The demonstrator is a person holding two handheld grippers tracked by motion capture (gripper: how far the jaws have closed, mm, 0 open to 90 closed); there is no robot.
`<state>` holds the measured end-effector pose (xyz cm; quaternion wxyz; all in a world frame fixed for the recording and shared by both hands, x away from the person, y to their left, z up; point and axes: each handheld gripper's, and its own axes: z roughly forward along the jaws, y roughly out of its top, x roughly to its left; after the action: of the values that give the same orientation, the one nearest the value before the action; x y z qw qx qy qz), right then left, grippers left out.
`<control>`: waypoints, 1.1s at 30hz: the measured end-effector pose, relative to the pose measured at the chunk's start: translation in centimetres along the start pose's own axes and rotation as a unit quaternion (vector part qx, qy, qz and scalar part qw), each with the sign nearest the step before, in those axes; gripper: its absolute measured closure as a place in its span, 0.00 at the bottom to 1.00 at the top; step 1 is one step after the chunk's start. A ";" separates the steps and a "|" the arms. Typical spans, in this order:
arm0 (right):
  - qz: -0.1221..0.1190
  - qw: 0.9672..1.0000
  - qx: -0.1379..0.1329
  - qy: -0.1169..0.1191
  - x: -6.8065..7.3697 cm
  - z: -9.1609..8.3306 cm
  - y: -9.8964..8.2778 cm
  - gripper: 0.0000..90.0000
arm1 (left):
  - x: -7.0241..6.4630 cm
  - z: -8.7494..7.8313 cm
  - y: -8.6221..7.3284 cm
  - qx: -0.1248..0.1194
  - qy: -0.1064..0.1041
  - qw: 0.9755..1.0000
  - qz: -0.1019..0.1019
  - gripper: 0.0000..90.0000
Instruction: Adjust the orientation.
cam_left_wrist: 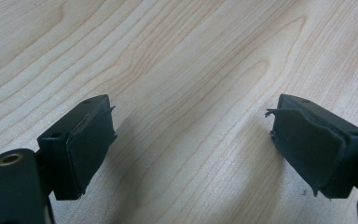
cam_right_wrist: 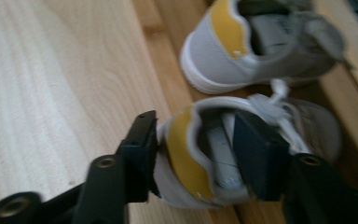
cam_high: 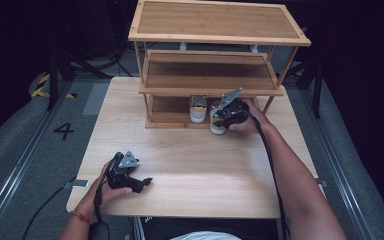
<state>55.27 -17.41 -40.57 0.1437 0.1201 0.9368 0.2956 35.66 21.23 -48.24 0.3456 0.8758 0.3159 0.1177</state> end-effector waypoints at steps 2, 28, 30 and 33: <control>0.018 1.000 -0.008 -0.007 0.2 -0.6 -0.4 0.52 | 0.0 0.0 0.0 0.000 0.000 1.000 0.000 0.15; 0.178 0.982 -0.039 -0.057 1.2 1.4 -4.7 0.30 | 0.0 0.0 0.0 0.000 0.000 1.000 0.000 0.15; 0.171 0.982 -0.038 -0.063 1.1 1.3 -4.6 0.35 | 0.0 0.0 0.0 0.000 0.000 1.000 0.000 0.15; 0.170 0.982 -0.039 -0.070 0.8 1.4 -4.6 0.40 | 0.0 0.0 0.0 0.000 0.000 1.000 0.000 0.15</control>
<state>54.31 -20.10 -44.50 0.1615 0.2924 0.8780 0.3430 35.66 21.22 -48.24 0.3454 0.8758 0.3160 0.1178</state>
